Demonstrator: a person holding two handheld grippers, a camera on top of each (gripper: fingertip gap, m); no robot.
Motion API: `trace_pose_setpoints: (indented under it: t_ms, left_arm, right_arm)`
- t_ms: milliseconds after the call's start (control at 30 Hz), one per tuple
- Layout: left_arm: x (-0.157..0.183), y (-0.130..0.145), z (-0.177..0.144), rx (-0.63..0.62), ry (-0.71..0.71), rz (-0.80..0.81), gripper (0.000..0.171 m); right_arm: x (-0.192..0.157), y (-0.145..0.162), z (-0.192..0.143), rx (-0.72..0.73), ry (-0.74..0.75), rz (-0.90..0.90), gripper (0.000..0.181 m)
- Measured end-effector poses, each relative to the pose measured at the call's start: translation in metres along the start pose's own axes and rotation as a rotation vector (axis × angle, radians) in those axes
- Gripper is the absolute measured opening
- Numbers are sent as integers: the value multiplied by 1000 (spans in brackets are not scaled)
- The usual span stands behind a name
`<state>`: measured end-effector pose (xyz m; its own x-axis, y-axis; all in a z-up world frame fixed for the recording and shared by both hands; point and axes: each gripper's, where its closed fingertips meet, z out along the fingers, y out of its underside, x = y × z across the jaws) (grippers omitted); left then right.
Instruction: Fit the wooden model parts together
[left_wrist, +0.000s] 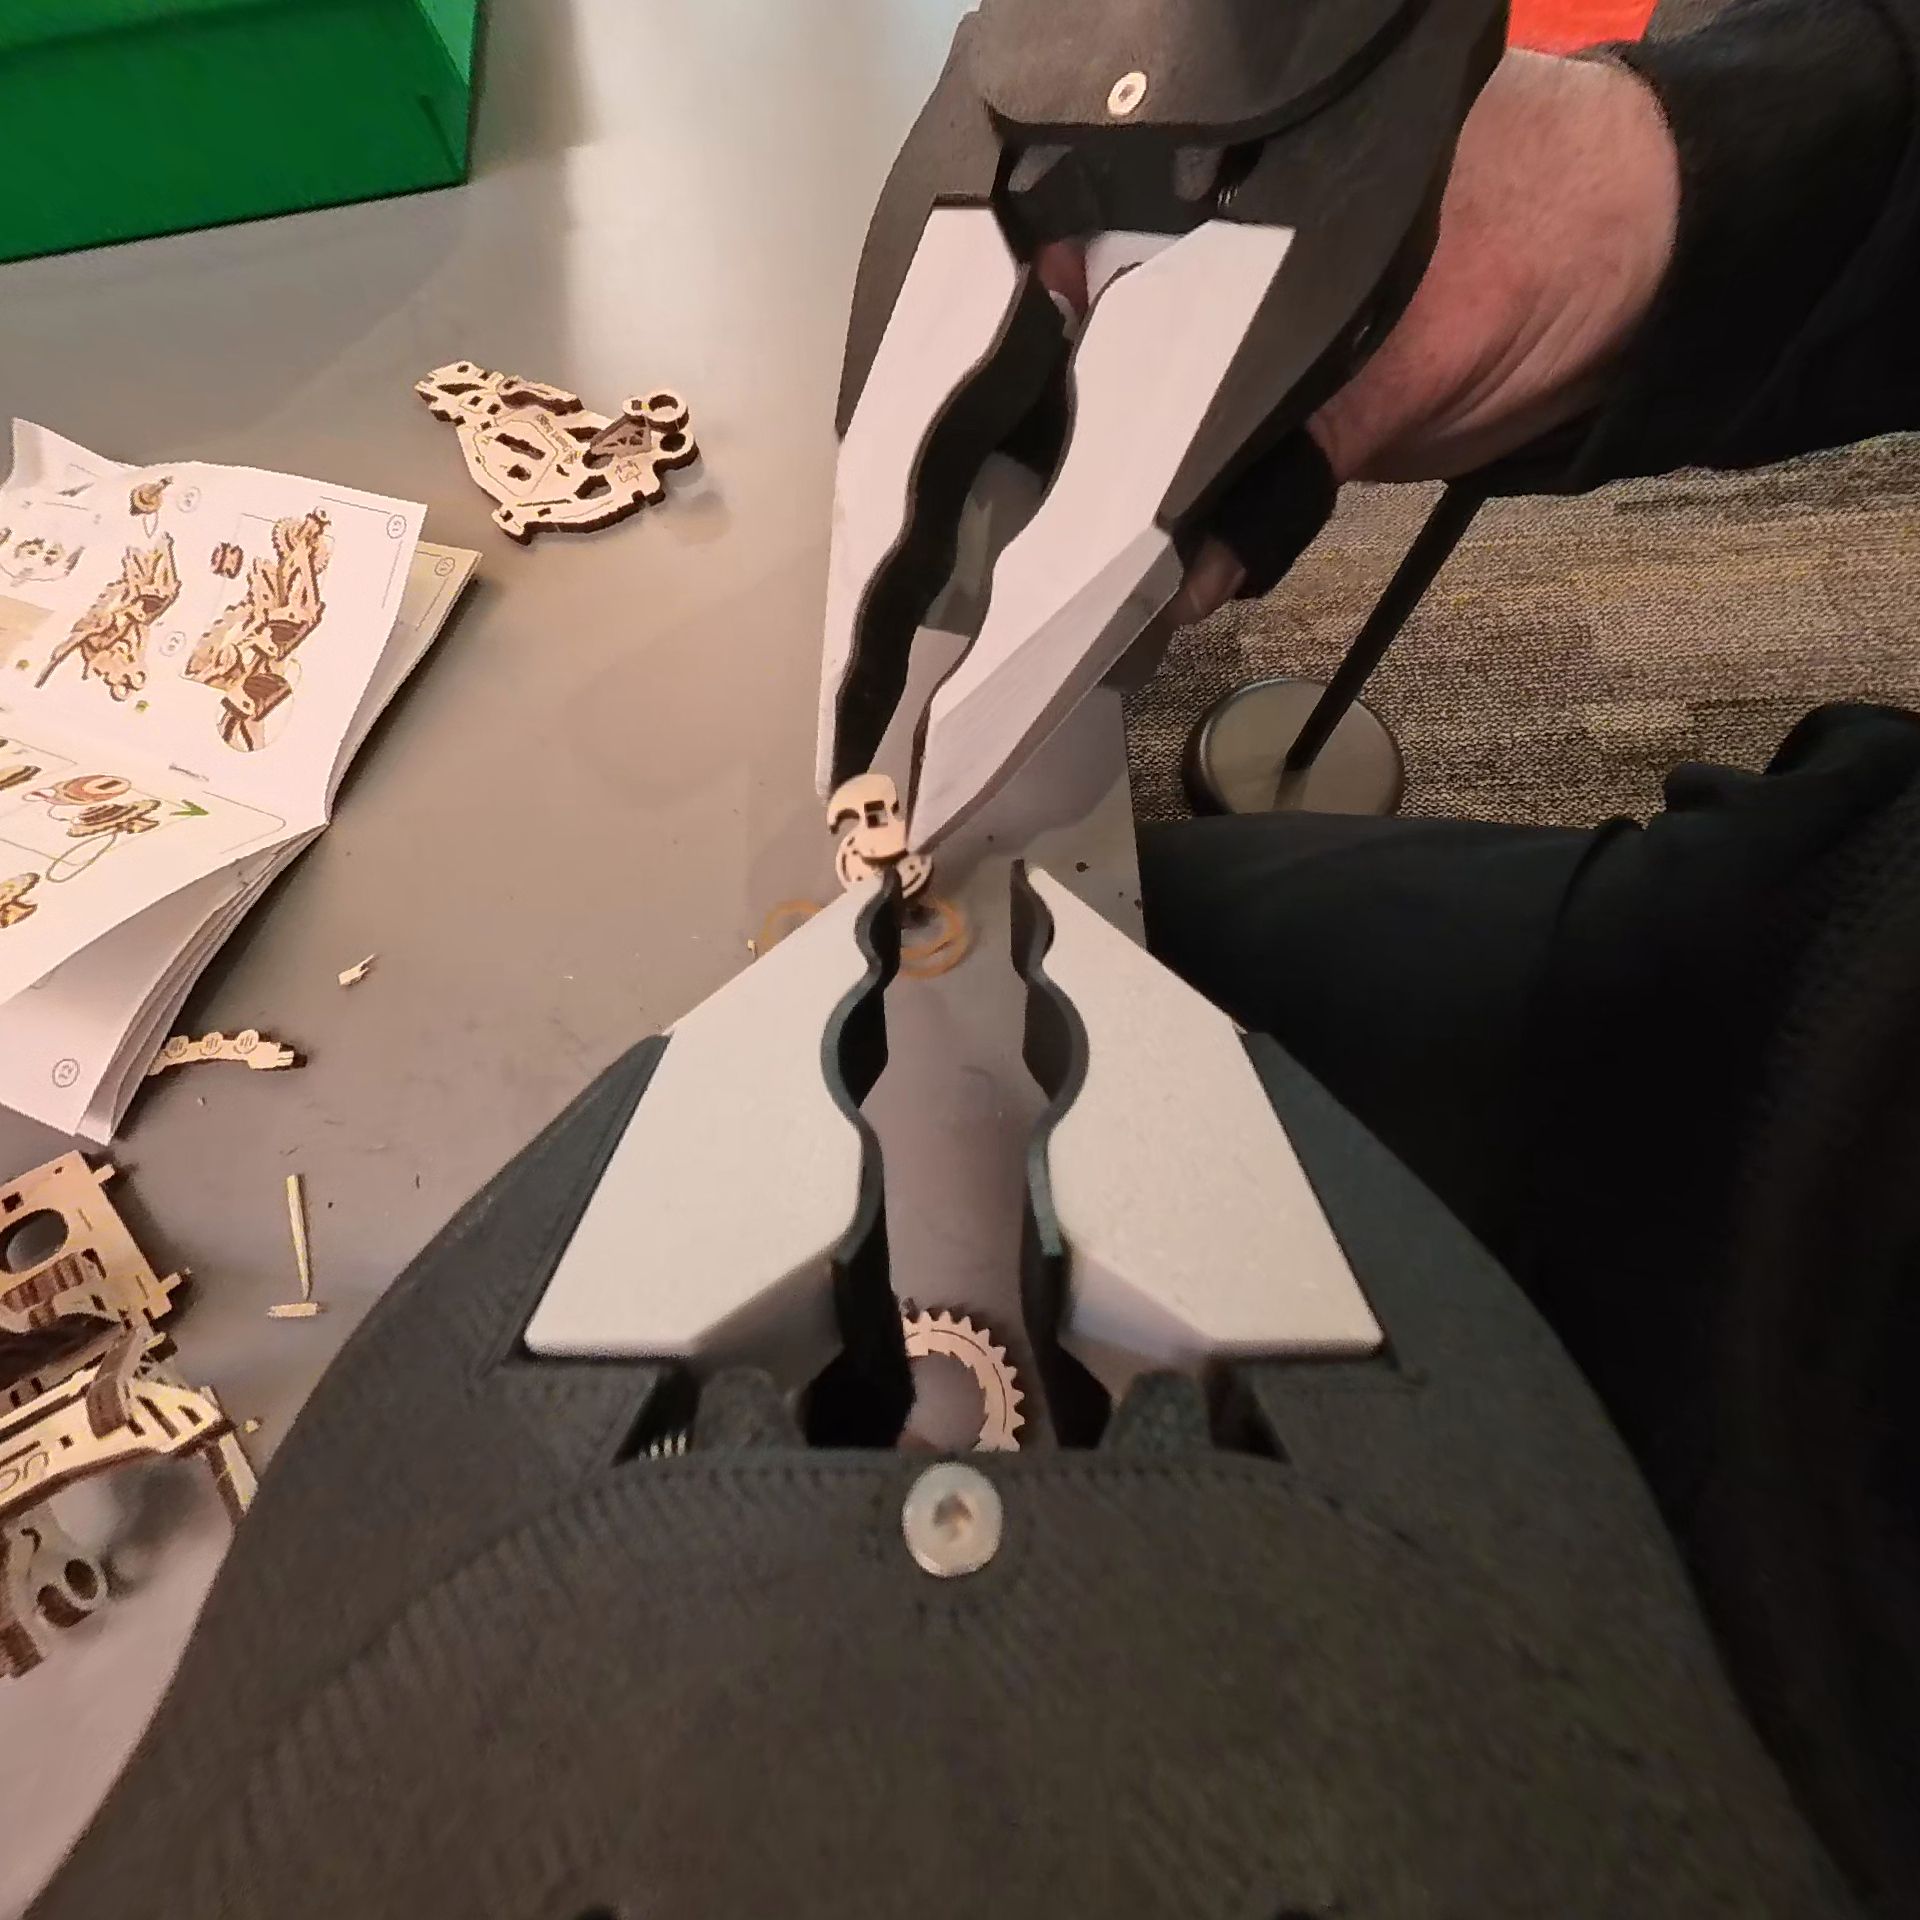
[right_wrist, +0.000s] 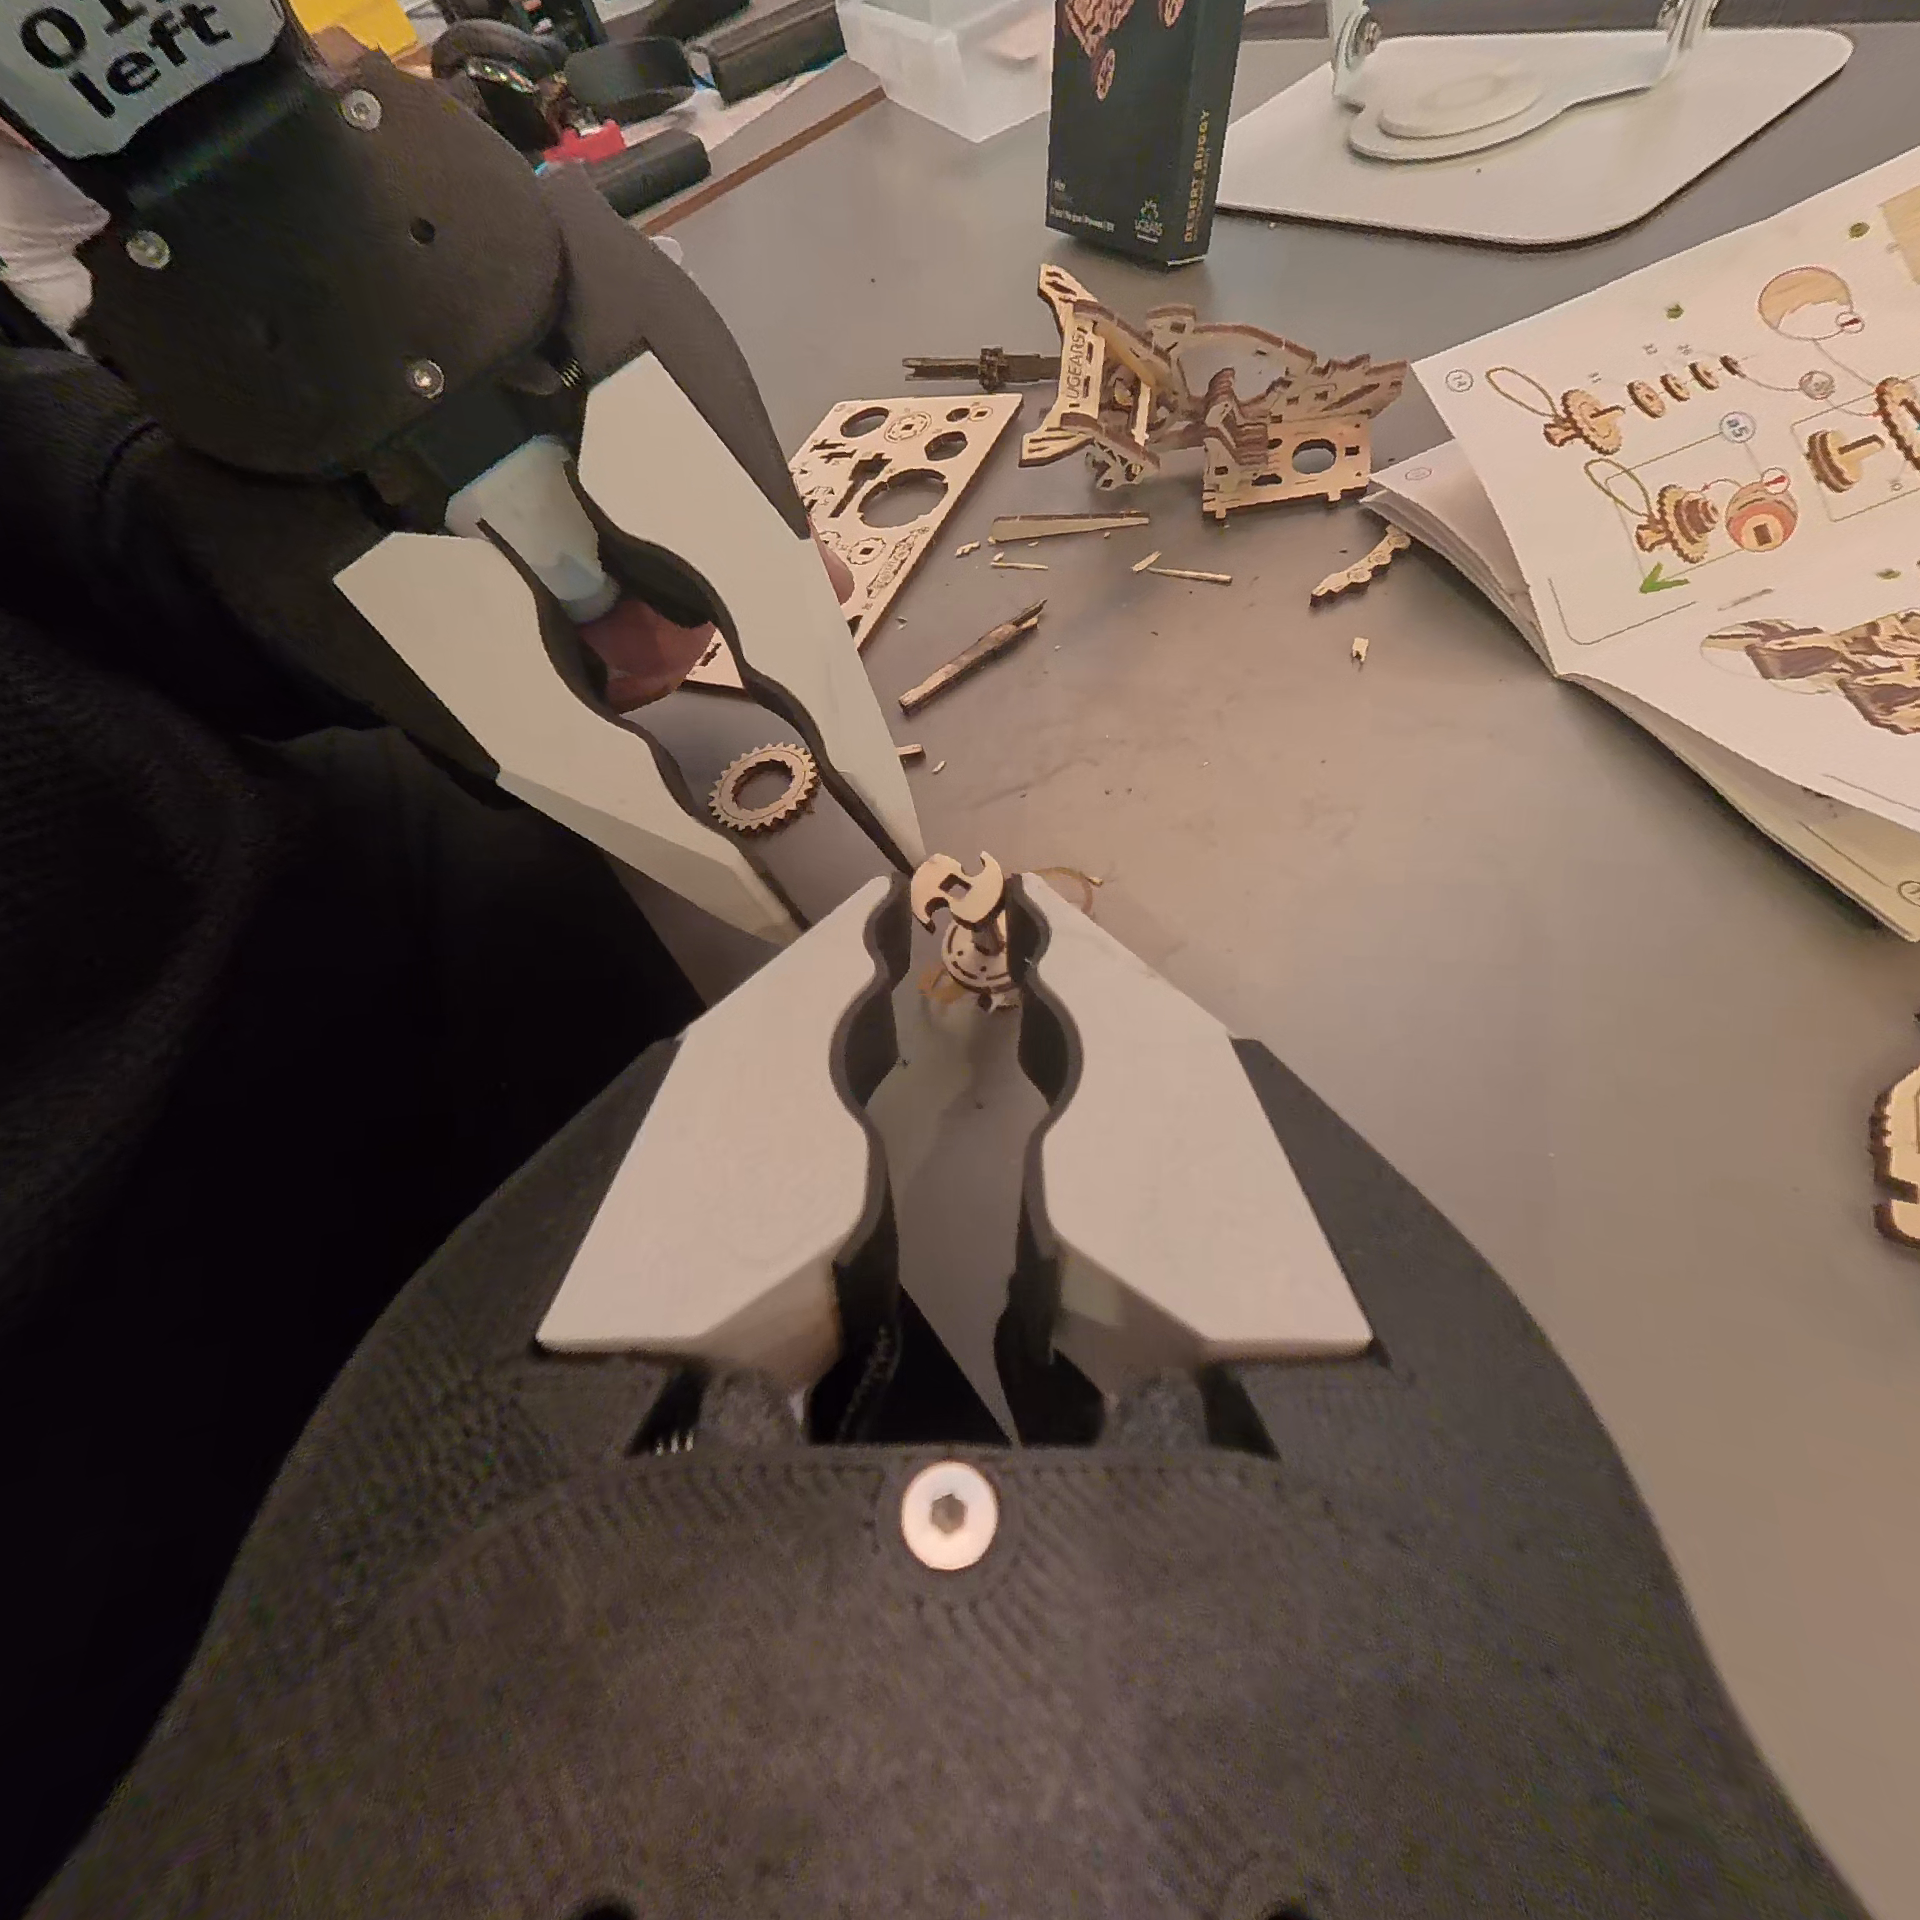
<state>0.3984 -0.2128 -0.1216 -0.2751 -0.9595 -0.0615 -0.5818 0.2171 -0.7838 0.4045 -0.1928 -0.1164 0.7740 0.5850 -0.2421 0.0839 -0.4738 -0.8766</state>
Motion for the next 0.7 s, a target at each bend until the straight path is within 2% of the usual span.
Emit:
trace_pose_setpoints:
  t_ms: [700]
  left_arm:
    - [-1,-2,0,10,-4,25,20]
  right_arm:
    - [2,0,0,15,1,25,15]
